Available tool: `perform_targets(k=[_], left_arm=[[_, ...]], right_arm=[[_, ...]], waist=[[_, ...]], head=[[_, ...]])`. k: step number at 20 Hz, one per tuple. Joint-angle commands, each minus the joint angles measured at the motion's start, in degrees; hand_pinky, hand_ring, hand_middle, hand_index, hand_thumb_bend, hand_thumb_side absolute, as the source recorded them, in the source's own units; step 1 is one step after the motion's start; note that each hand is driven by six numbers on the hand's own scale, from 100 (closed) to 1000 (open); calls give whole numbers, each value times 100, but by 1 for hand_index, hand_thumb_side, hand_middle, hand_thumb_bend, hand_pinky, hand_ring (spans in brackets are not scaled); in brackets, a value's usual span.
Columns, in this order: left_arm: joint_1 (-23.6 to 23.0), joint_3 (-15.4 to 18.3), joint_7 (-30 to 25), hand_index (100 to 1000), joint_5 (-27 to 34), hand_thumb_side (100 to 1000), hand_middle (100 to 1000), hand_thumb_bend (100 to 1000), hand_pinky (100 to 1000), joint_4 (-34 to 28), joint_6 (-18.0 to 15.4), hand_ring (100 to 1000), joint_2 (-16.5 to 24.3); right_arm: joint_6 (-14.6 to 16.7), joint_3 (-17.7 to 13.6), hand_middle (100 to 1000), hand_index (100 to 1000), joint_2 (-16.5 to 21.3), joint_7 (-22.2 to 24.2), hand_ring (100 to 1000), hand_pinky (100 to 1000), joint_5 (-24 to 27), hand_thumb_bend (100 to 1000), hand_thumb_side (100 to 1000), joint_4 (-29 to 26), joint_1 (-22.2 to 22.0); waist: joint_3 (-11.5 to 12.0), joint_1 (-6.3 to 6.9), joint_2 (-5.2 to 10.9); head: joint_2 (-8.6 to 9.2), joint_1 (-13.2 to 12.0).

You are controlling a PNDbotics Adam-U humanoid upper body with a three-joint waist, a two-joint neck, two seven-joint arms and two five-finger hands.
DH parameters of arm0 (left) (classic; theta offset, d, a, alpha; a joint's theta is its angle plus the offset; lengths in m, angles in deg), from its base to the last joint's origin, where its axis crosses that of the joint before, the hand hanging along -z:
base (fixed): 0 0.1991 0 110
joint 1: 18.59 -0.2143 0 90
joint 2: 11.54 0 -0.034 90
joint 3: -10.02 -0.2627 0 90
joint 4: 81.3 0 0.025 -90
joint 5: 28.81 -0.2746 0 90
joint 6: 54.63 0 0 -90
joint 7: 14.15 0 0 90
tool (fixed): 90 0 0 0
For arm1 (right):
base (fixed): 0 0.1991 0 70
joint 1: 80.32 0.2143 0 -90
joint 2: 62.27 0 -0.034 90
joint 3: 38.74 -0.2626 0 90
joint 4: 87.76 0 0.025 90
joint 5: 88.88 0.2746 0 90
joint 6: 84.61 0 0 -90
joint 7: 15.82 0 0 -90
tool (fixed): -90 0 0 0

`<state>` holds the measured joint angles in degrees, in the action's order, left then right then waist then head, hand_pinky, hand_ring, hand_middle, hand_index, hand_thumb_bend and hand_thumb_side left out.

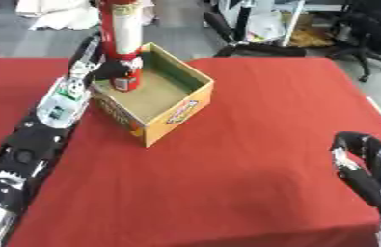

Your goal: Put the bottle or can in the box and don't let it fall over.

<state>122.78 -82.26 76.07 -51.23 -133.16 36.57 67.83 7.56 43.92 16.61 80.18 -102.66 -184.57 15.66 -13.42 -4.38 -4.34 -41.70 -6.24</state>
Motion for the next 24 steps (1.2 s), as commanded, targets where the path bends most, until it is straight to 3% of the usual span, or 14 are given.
perform_targets(k=[1,4,8,12,15,20,24], left_arm=[[212,-61,12,921,-798,780,864,582,966,274,-207,936,-1],[175,-61,-13,998,-1530,821,888,698,976,437,-370,946,-3],[95,33,30,1000,-1775,969,909,877,990,435,-477,954,38],[-45,50,91,1000,-1591,970,912,863,998,62,-453,960,228],[-421,99,134,1000,-1087,907,906,822,999,-905,-391,960,407],[-1567,96,-116,1000,51,872,896,758,994,-3077,-312,956,829],[-2697,403,-226,1000,496,800,891,618,988,-4475,-204,953,1020]], right_arm=[[21,6,739,683,65,32,789,894,46,100,437,-35,43],[19,-6,739,683,57,28,789,894,46,100,439,-29,31],[18,-13,739,683,49,28,789,894,45,100,445,-36,41],[12,-37,739,684,44,18,790,894,34,100,449,-44,44],[-5,-88,739,684,62,-19,790,895,20,100,451,-53,37],[-27,-152,739,684,110,-72,790,895,-8,100,454,-81,53],[-44,-196,738,684,119,-99,789,895,6,100,465,-104,43]], waist=[[-39,1,84],[-52,1,79],[2,5,82],[58,16,82],[151,42,68],[349,88,45],[462,117,28]], head=[[41,-36],[35,-15],[12,4],[38,42],[71,140],[109,307],[121,400]])
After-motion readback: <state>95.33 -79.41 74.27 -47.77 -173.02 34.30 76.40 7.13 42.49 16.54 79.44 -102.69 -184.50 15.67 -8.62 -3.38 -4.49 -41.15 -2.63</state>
